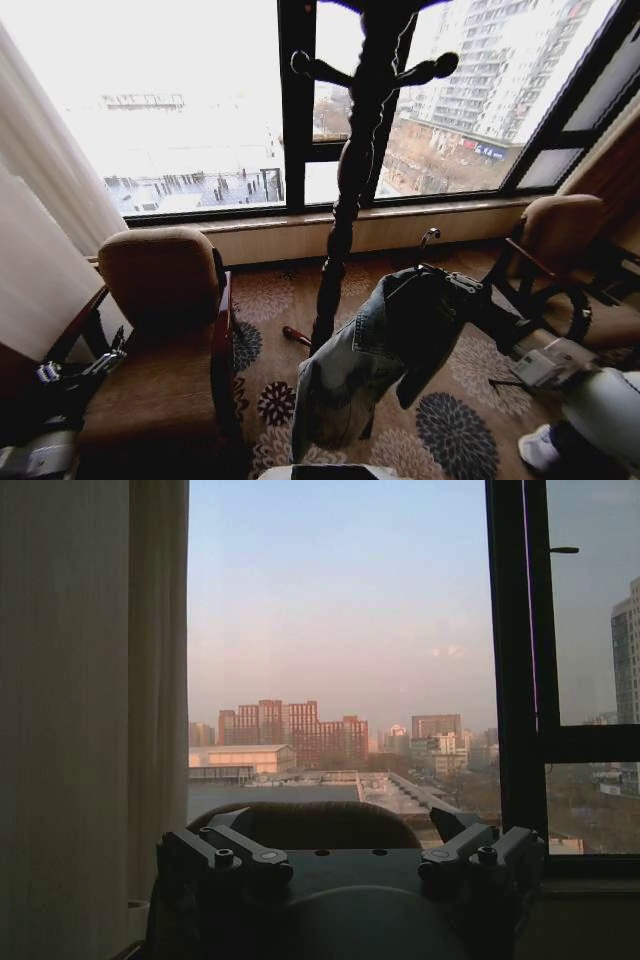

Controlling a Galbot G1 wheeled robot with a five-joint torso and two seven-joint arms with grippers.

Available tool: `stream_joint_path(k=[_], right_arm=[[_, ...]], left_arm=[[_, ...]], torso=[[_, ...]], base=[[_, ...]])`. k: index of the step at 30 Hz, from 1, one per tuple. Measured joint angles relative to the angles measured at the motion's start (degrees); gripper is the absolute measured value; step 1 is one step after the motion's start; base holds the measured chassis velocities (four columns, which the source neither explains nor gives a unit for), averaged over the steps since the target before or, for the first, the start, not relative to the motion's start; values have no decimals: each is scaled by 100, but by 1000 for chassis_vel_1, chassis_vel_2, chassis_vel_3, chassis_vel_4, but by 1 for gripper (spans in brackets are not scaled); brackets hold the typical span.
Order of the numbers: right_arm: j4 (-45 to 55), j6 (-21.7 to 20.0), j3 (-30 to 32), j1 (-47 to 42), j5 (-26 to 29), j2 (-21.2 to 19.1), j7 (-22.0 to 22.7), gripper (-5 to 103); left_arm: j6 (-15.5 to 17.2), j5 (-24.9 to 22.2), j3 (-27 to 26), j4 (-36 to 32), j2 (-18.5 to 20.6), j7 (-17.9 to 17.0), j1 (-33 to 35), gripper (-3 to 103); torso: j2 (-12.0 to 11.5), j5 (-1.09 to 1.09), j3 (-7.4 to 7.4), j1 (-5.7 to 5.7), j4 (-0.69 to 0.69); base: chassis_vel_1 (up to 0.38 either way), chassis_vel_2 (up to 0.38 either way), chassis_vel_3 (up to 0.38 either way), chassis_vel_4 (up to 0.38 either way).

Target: Pick up the clothes from the bed and hang them on the clothes hanger.

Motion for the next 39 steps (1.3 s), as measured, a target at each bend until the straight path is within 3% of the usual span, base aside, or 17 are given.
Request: stream_joint_path(k=[23,29,39], right_arm=[[0,10,-16,-23,-116,-57,123,27],[-67,2,34,188,52,-362,44,27],[-671,-88,-268,1269,656,-1380,-135,27]], left_arm=[[0,0,0,0,0,0,0,100],[0,0,0,0,0,0,0,100],[0,0,0,0,0,0,0,100]], torso=[[0,0,1,1,1],[2,0,-1,-2,1],[1,0,0,0,0]], base=[[-69,68,65,-68],[0,0,0,0],[0,0,0,0]])
